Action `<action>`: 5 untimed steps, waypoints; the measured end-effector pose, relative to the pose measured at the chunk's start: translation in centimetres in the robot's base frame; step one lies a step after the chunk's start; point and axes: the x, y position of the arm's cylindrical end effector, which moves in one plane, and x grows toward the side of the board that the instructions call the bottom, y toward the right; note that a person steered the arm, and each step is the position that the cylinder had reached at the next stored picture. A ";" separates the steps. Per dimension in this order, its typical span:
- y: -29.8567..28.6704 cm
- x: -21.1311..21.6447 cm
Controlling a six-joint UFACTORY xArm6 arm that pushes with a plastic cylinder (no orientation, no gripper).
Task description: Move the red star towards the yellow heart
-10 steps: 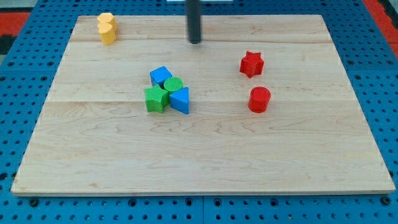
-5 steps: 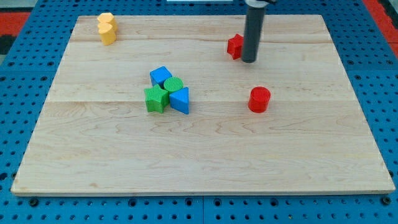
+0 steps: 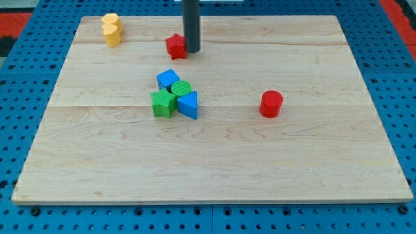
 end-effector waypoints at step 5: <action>-5.6 -0.8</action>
